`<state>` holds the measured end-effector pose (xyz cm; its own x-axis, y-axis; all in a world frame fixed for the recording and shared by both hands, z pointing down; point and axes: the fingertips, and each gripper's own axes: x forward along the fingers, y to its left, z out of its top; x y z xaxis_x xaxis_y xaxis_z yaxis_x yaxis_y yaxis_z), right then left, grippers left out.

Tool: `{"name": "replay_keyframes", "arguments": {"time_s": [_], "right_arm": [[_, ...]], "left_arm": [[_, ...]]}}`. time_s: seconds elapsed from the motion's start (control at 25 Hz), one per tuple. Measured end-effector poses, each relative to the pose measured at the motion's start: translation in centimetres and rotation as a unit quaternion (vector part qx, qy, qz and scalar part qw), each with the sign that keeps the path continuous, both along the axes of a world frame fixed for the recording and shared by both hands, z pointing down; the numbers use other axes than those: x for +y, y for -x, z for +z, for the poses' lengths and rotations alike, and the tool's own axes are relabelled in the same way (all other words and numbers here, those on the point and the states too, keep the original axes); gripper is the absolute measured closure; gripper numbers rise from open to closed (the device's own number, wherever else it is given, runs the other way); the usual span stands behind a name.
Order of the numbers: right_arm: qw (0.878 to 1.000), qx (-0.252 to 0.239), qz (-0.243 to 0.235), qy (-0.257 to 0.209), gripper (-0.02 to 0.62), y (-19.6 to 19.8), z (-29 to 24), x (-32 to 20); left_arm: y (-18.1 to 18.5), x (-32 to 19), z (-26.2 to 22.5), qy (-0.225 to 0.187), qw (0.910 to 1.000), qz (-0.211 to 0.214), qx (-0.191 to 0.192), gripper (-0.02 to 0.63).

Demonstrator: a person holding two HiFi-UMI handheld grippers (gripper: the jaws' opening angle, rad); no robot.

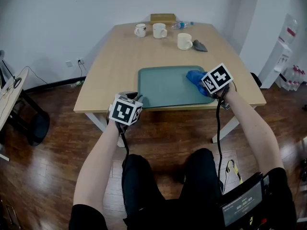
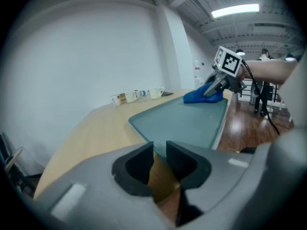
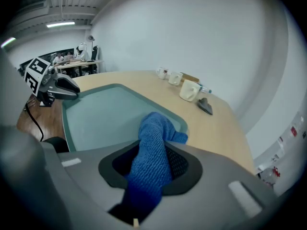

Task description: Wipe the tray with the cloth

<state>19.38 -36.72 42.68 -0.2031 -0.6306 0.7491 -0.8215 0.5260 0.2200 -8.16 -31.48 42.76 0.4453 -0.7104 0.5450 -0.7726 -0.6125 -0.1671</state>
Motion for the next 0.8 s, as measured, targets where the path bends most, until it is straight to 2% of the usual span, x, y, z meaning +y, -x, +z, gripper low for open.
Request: {"name": "replay_keyframes", "arguments": {"time_s": [0.12,0.28,0.56,0.8], "right_arm": [[1.000,-0.023,0.003,-0.006,0.482,-0.9,0.2,0.7],[0.999,-0.030,-0.019,-0.009,0.482,1.7,0.6,1.8],[0.993,-0.041,-0.110,-0.006,0.482,12.0,0.4,3.1],[0.982,-0.057,-0.183,0.000,0.482,21.7,0.4,3.9]], "left_arm": [[0.1,0.0,0.0,0.004,1.0000,0.000,0.000,0.520],[-0.1,0.1,-0.1,0.004,1.0000,0.000,-0.001,0.521],[-0.2,0.1,0.0,0.009,1.0000,-0.002,-0.001,0.520],[-0.2,0.1,0.2,0.004,1.0000,-0.003,-0.002,0.522]]}}
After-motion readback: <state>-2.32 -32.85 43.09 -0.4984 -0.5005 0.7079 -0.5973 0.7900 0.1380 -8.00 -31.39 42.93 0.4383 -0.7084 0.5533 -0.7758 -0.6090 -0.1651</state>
